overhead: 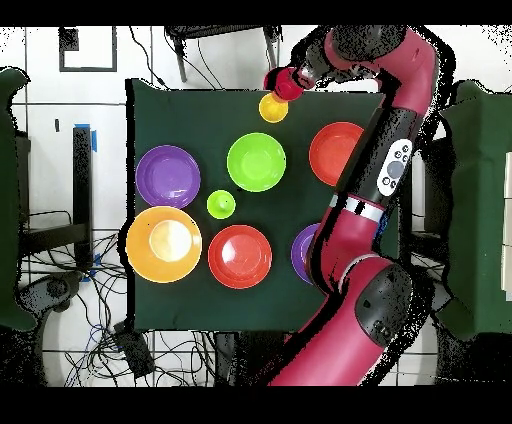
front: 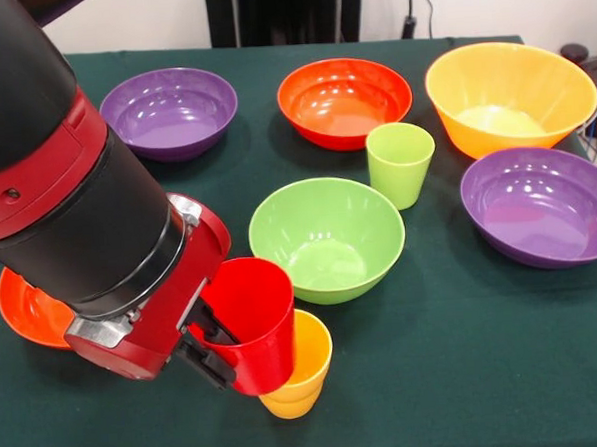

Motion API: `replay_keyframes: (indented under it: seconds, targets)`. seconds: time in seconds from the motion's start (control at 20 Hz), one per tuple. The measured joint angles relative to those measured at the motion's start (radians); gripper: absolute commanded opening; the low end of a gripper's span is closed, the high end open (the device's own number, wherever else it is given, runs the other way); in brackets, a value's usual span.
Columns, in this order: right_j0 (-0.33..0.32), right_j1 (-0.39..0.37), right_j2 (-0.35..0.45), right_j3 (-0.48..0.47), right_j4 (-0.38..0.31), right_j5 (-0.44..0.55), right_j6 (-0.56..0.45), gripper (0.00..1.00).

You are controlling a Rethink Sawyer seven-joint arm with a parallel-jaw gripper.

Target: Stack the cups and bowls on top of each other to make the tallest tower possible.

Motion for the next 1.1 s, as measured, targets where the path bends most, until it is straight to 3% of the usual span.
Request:
replay_keyframes:
  seconds: [1.1]
  targets:
    - [-0.011, -0.001, -0.167, 0.036, 0.173, -0.049, 0.0, 0.0]
